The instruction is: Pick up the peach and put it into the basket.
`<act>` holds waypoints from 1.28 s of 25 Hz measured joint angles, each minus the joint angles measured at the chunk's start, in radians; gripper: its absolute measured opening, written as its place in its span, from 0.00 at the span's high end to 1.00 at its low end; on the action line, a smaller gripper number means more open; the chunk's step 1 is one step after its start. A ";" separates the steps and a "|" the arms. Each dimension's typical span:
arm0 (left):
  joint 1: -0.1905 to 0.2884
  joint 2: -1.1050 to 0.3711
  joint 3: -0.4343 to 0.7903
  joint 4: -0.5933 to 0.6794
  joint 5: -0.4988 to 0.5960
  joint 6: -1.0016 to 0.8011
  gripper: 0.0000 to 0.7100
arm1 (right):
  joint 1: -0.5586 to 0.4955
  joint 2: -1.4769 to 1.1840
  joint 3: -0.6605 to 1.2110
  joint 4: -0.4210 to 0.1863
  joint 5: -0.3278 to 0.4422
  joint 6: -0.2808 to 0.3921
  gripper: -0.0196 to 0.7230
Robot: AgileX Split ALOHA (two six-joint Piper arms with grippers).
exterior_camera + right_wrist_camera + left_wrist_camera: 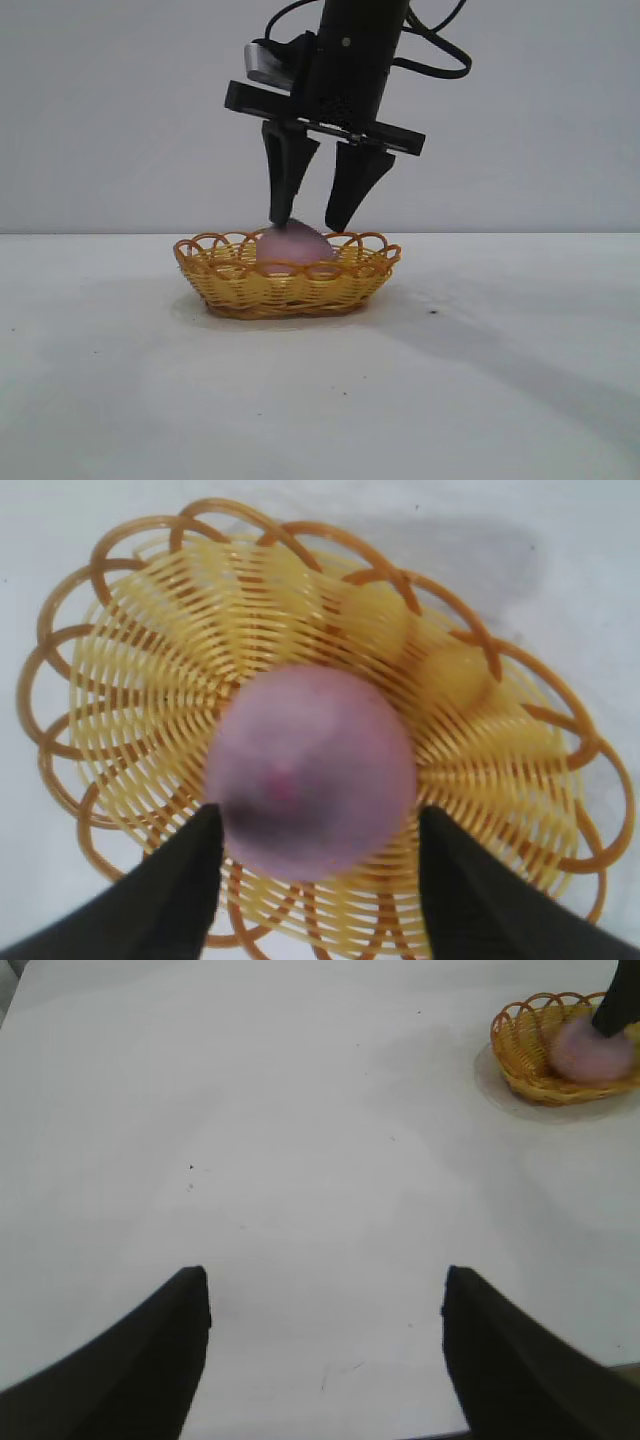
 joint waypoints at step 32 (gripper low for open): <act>0.000 0.000 0.000 0.000 0.000 0.000 0.33 | -0.559 -0.340 -0.030 -0.137 0.189 0.000 0.42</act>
